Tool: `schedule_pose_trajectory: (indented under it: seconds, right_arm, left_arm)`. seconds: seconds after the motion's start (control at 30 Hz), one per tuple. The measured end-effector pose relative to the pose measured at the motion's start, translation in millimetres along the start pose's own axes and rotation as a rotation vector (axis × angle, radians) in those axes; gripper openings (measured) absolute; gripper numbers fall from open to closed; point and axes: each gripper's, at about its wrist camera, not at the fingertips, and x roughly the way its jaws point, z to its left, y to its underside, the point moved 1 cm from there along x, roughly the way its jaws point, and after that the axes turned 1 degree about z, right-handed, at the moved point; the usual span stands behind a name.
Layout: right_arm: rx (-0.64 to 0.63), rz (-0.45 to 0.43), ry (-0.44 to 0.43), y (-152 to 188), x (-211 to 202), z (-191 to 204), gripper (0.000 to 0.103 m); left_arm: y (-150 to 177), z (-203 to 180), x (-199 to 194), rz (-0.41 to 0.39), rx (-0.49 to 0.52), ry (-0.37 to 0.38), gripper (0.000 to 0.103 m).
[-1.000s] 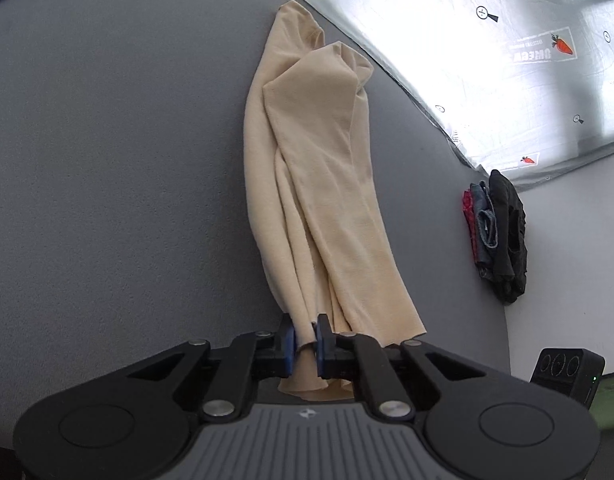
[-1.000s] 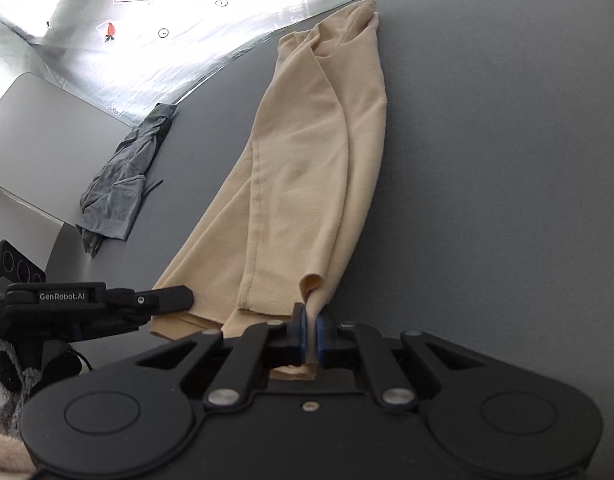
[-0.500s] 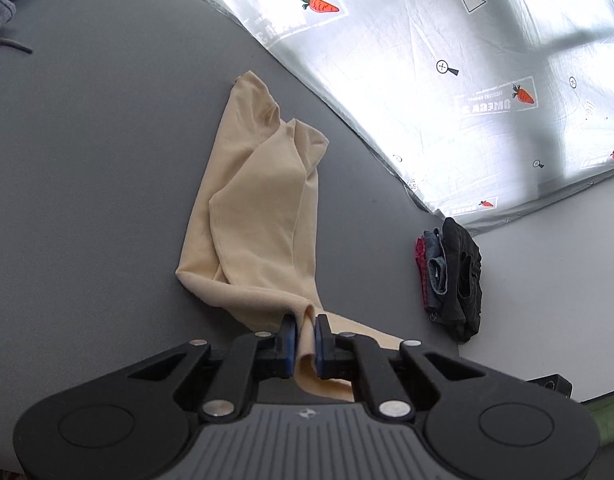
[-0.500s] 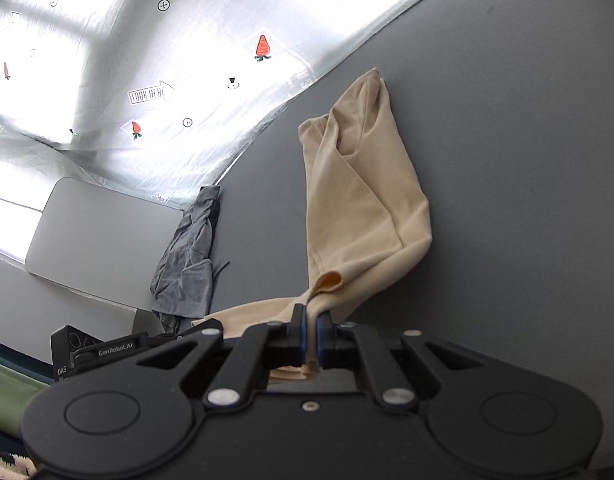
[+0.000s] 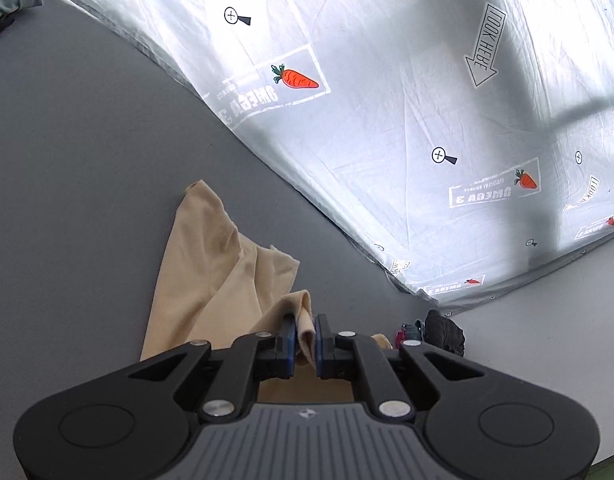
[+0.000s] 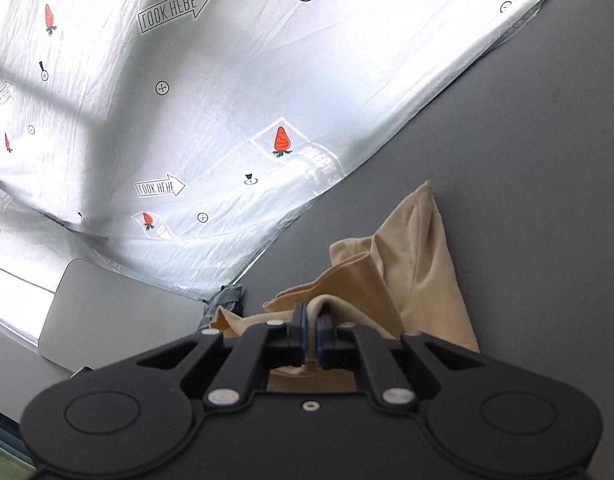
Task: Fold clothes
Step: 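Grasp the hem end with both grippers and fold it toward the collar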
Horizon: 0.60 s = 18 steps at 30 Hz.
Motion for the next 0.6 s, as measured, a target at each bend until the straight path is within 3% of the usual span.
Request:
schedule_pose_trajectory:
  seconds: [0.13, 0.37, 0.4, 0.47, 0.5, 0.6]
  right_arm:
    - [0.021, -0.012, 0.022, -40.5, 41.6, -6.1, 0.005]
    - [0.032, 0.134, 0.243, -77.9, 137.6, -50.4, 0.009]
    - [0.039, 0.138, 0.290, -79.2, 146.2, -53.8, 0.009]
    - [-0.036, 0.120, 0.300, -78.7, 152.1, -45.8, 0.009]
    - [-0.093, 0.106, 0.303, -77.5, 152.2, -37.9, 0.009]
    - [-0.201, 0.088, 0.312, -72.3, 153.7, -19.3, 0.013]
  left_arm:
    - [-41.1, 22.8, 43.3, 0.004, -0.038, -0.051, 0.009]
    - [-84.1, 66.2, 112.1, 0.041, -0.046, -0.205, 0.016]
    - [-89.0, 63.4, 110.4, 0.029, -0.019, -0.194, 0.018]
    - [-98.9, 54.8, 105.3, -0.007, 0.052, -0.186, 0.029]
    - [-102.5, 47.1, 100.5, -0.034, 0.105, -0.205, 0.039]
    - [-105.8, 29.0, 91.7, -0.085, 0.230, -0.280, 0.043]
